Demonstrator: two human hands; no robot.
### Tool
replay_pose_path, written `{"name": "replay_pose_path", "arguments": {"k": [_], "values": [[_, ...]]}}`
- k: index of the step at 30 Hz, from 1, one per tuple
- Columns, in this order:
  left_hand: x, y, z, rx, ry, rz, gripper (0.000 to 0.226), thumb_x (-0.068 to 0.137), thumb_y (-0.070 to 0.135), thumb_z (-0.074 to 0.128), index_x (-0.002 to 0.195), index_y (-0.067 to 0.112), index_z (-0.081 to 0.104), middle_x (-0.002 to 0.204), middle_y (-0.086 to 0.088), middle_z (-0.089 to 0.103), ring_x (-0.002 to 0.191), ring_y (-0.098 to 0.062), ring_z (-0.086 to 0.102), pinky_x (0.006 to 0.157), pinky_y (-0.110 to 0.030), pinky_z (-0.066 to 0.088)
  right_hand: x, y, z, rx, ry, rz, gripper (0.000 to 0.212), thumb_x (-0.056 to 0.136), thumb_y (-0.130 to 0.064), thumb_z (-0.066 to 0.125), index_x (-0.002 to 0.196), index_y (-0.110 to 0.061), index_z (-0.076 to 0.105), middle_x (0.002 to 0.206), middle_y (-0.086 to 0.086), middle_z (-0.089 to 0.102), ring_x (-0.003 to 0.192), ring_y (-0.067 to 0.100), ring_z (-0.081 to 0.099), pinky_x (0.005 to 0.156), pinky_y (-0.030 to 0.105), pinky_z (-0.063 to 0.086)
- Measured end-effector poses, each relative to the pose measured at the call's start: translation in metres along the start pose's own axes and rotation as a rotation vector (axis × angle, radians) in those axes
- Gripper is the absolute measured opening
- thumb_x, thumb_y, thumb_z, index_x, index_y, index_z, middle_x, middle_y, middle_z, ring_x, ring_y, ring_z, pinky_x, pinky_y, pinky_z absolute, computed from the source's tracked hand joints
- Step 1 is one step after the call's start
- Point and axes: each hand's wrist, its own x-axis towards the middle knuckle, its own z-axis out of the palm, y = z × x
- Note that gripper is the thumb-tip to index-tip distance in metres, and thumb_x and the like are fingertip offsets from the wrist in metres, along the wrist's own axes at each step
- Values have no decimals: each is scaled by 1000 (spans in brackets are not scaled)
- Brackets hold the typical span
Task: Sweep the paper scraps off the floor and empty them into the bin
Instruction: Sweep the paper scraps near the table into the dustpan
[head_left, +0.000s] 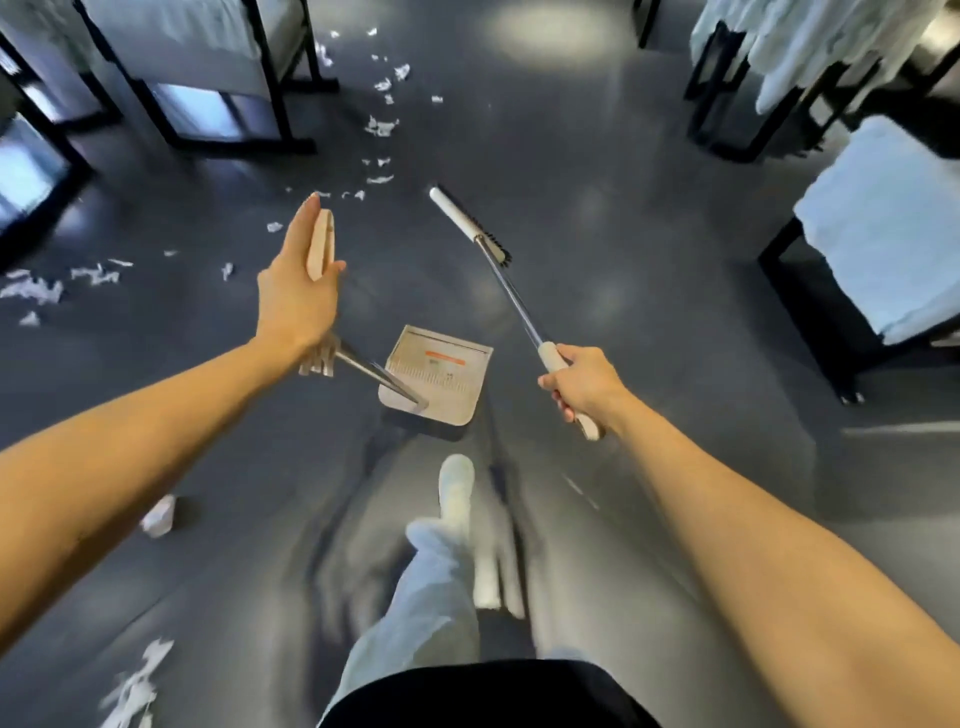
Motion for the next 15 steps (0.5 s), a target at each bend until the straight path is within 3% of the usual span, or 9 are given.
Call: {"name": "replay_pose_path", "arguments": {"k": [1,4,5,7,10,12,15], "values": [[42,-1,16,-30,7,-20,66,93,13,53,145,48,31,135,-2,58,111,-34,61,88,-36,54,39,-19,-3,14,1,5,36,87,-1,60,119,-19,61,59,4,50,36,12,42,34,20,37],[162,2,59,-61,23,-43,65,93,15,52,141,54,32,128,1,62,80,-17,69,57,-18,51,150,-81,-14,54,9,28,40,87,1,60,124,-17,59,58,4,49,40,13,41,36,21,37],[201,7,72,-63,20,-47,65,93,15,52,140,55,32,126,1,62,68,-10,67,54,-16,50,185,-103,-20,62,-6,32,39,87,1,60,122,-16,59,57,4,48,39,12,41,36,20,36],[280,20,101,-43,1,-50,64,93,16,51,141,54,32,122,2,63,62,-6,64,59,-17,53,251,-141,-37,77,-14,48,36,87,2,59,119,-15,60,55,4,47,34,9,39,34,18,35],[393,39,148,-27,-24,-37,62,93,17,51,142,51,34,111,7,60,46,4,53,45,-7,42,343,-188,-67,64,-3,24,33,86,1,59,118,-11,61,53,3,46,31,8,37,33,17,34],[468,44,184,1,-48,-13,62,94,16,51,143,49,33,116,10,55,54,7,55,45,-4,39,414,-217,-88,53,-5,17,34,86,0,58,119,-9,59,54,3,45,33,9,37,33,18,33],[581,43,243,20,-60,8,61,94,16,51,143,50,34,118,11,53,70,-5,57,51,2,37,532,-263,-119,35,-21,-5,35,87,0,57,122,-7,57,56,5,45,33,9,37,33,18,33]]}}
